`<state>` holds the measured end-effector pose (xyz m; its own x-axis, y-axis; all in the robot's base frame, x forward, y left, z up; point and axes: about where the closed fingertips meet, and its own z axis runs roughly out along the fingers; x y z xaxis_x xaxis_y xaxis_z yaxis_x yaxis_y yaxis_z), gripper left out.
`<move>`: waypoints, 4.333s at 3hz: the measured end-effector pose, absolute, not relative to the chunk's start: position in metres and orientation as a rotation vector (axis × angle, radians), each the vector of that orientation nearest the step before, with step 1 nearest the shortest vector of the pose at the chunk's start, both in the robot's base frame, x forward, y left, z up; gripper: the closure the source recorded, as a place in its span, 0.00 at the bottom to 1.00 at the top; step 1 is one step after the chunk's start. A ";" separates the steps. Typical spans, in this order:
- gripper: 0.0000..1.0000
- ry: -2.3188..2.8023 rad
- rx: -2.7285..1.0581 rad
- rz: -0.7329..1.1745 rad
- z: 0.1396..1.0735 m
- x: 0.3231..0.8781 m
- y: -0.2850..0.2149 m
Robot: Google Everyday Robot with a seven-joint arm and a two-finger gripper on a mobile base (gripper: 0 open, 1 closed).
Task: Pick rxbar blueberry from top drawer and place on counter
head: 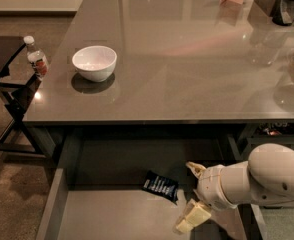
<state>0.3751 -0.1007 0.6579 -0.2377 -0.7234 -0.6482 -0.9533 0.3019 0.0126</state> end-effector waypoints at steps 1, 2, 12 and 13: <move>0.00 2.072 -1.403 0.618 0.633 0.380 -0.088; 0.00 2.062 -1.341 0.618 0.626 0.393 -0.075; 1.00 1.941 -1.421 0.434 0.598 0.415 -0.050; 1.00 1.933 -1.426 0.450 0.626 0.422 -0.055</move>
Offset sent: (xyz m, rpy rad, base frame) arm 0.0355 0.0395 -0.0405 0.1233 -0.0007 -0.1412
